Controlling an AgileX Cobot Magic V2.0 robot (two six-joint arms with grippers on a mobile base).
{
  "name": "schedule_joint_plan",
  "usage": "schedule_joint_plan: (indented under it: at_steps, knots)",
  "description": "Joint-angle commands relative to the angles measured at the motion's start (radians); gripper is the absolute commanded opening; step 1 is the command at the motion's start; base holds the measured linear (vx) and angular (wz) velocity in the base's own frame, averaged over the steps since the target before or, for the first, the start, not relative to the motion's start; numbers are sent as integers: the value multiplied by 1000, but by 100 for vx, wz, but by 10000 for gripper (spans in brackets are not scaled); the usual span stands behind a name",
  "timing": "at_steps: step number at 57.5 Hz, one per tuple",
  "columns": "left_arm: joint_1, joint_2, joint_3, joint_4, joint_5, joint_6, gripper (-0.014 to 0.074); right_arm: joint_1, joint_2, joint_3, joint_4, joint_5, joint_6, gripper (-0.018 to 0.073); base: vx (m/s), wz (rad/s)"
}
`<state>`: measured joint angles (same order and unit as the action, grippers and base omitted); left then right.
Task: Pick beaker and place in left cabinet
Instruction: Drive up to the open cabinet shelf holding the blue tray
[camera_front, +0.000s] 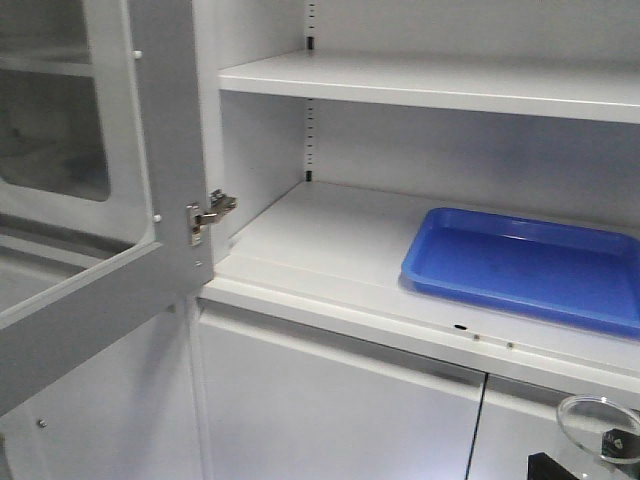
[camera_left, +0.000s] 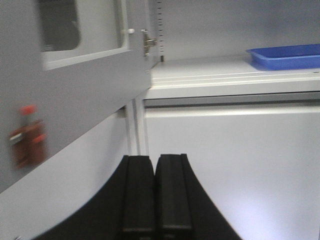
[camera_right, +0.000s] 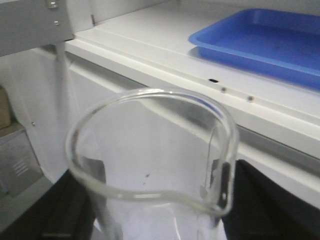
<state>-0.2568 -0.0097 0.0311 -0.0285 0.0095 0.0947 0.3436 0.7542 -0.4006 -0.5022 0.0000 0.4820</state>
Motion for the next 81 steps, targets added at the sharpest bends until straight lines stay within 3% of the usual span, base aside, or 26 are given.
schedule_joint_plan:
  at_steps: [1,53,81]
  knots:
    - [-4,-19,16,-8,-85,-3,1,-3,-8,-31,1,-73,-5,-6,31,-52]
    - [-4,-19,16,-8,-85,-3,1,-3,-8,-31,1,-73,-5,-6,25,-42]
    - [-4,-19,16,-8,-85,-3,1,-3,-8,-31,1,-73,-5,-6,6,-14]
